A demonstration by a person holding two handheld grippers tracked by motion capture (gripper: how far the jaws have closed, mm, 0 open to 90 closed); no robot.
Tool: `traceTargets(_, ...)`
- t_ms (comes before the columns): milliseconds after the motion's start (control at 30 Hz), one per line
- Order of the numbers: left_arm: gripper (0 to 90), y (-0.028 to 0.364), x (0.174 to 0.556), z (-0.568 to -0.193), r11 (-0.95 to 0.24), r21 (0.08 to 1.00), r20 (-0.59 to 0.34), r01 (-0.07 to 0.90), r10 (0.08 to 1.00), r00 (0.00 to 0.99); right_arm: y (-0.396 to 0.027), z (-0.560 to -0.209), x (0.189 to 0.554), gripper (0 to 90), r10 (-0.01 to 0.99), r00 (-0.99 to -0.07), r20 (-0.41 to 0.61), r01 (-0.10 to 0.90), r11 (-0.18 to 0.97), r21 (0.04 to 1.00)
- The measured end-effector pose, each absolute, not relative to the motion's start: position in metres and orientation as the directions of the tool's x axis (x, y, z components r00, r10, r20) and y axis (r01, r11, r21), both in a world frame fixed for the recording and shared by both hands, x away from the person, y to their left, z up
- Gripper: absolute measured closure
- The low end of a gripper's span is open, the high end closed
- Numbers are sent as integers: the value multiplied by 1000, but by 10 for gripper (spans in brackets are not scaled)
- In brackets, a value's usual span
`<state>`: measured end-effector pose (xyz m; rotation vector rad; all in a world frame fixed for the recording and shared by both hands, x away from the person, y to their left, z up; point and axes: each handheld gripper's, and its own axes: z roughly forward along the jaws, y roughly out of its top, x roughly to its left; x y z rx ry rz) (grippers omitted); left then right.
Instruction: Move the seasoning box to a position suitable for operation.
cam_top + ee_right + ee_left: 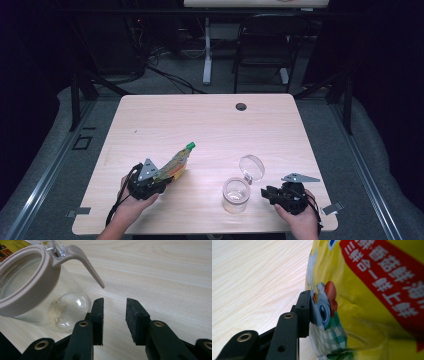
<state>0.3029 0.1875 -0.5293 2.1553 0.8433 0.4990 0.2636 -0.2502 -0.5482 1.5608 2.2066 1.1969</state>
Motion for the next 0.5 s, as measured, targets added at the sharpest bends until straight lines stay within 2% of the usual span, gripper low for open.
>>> traceTargets(500, 628, 181, 297, -528, -580, 734, 211, 353, 689, 694, -252, -548, 263, 682, 857, -427, 288, 704, 115, 700)
